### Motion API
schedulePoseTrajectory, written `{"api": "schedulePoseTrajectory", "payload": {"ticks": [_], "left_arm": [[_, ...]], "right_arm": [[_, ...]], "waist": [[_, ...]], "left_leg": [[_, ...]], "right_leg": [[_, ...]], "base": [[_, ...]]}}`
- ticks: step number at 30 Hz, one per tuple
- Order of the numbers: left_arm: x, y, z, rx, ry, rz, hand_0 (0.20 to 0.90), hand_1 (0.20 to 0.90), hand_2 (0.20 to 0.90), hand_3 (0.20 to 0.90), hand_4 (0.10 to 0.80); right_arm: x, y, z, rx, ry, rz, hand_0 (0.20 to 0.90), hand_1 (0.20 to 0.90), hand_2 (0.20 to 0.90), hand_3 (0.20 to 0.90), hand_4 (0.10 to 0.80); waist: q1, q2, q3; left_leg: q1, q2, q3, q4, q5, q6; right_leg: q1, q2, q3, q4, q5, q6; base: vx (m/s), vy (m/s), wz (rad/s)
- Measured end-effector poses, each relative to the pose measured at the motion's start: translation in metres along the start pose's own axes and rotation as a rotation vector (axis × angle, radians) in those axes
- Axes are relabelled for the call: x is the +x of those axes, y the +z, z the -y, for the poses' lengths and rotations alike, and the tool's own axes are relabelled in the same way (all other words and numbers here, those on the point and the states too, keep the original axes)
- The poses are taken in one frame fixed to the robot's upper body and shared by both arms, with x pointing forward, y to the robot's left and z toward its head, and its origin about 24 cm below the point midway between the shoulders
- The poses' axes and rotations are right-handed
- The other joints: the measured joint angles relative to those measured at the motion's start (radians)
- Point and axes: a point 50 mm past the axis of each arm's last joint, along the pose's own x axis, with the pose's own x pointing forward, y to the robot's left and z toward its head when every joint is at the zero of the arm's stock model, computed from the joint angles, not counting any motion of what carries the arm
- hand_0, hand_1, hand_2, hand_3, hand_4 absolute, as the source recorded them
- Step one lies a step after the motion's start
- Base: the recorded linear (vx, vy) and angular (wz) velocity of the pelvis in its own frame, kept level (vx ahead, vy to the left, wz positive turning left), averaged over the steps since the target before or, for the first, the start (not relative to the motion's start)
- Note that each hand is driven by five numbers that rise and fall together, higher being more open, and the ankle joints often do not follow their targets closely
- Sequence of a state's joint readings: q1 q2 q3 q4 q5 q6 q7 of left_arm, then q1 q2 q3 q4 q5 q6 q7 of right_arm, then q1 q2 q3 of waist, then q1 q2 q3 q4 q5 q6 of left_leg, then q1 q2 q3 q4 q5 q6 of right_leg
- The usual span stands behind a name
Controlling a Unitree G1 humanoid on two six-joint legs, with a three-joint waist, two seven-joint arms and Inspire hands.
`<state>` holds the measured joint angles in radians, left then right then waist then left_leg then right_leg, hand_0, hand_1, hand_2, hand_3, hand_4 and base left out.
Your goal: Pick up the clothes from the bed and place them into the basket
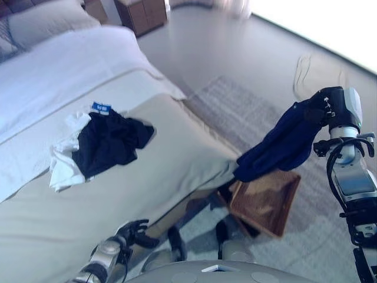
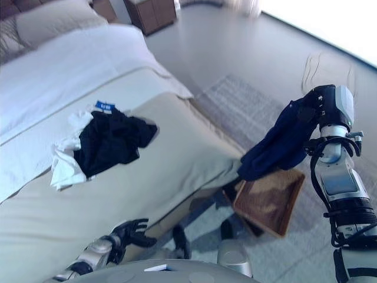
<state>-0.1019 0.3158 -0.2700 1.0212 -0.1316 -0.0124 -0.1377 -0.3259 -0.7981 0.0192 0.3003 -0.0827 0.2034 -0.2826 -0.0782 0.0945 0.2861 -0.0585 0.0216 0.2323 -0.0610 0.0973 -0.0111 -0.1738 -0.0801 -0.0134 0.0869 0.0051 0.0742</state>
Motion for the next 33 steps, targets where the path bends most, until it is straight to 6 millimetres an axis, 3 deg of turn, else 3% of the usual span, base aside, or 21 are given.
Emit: {"api": "schedulePoseTrajectory", "payload": {"ticks": [8,14,15,16,26,28,33], "left_arm": [[0.002,0.097,-0.013,-0.073,0.042,0.359,0.900,0.900,0.900,0.900,0.800],[-0.002,0.107,-0.013,-0.086,0.025,0.416,0.900,0.900,0.900,0.900,0.800],[-0.002,0.107,-0.013,-0.091,0.023,0.418,0.900,0.900,0.900,0.900,0.800],[-0.002,0.107,-0.012,-0.093,0.017,0.419,0.900,0.900,0.900,0.900,0.800],[-0.001,0.096,-0.008,-0.090,-0.007,0.393,0.900,0.900,0.900,0.900,0.800],[-0.001,0.094,-0.008,-0.092,-0.007,0.392,0.900,0.900,0.900,0.900,0.800],[-0.002,0.072,-0.003,-0.111,-0.027,0.345,0.900,0.900,0.900,0.900,0.800]], "right_arm": [[0.016,-0.015,-0.014,-0.076,-0.025,-0.167,0.300,0.300,0.300,0.200,0.100],[0.017,-0.043,-0.021,-0.192,-0.040,-0.311,0.300,0.300,0.300,0.200,0.100],[0.016,-0.046,-0.021,-0.205,-0.044,-0.328,0.453,0.453,0.453,0.378,0.278],[0.017,-0.049,-0.021,-0.216,-0.050,-0.352,0.900,0.900,0.900,0.900,0.800],[0.016,-0.068,-0.016,-0.214,-0.057,-0.493,0.900,0.900,0.900,0.900,0.800],[0.015,-0.068,-0.018,-0.175,-0.050,-0.490,0.900,0.900,0.900,0.900,0.800],[0.007,-0.042,-0.024,-0.007,-0.051,-0.318,0.900,0.900,0.900,0.900,0.800]], "waist": [[-0.001,0.058,0.228],[0.014,0.079,0.235],[0.016,0.079,0.234],[0.016,0.079,0.234],[0.037,0.081,0.234],[0.042,0.083,0.232],[0.036,0.083,0.232]], "left_leg": [[-0.194,-0.024,0.014,0.194,-0.039,0.012],[-0.257,-0.021,0.000,0.252,-0.059,0.005],[-0.267,-0.021,-0.003,0.254,-0.059,0.005],[-0.274,-0.021,-0.005,0.261,-0.059,0.005],[-0.280,-0.025,-0.029,0.243,-0.048,-0.002],[-0.277,-0.023,-0.038,0.225,-0.037,0.000],[-0.178,-0.015,-0.054,0.091,0.015,-0.002]], "right_leg": [[-0.268,-0.039,0.017,0.322,-0.101,-0.022],[-0.347,-0.043,0.025,0.405,-0.135,-0.043],[-0.358,-0.042,0.025,0.412,-0.135,-0.044],[-0.365,-0.043,0.025,0.420,-0.136,-0.044],[-0.366,-0.050,0.009,0.414,-0.137,-0.047],[-0.354,-0.045,-0.003,0.388,-0.127,-0.060],[-0.255,-0.024,-0.029,0.281,-0.095,-0.060]], "base": [[-0.109,-0.067,-0.04],[0.019,-0.014,0.00],[-0.001,0.024,0.04],[0.003,0.036,0.05],[0.040,0.060,0.06],[0.059,0.118,0.08],[0.132,0.143,0.04]]}}
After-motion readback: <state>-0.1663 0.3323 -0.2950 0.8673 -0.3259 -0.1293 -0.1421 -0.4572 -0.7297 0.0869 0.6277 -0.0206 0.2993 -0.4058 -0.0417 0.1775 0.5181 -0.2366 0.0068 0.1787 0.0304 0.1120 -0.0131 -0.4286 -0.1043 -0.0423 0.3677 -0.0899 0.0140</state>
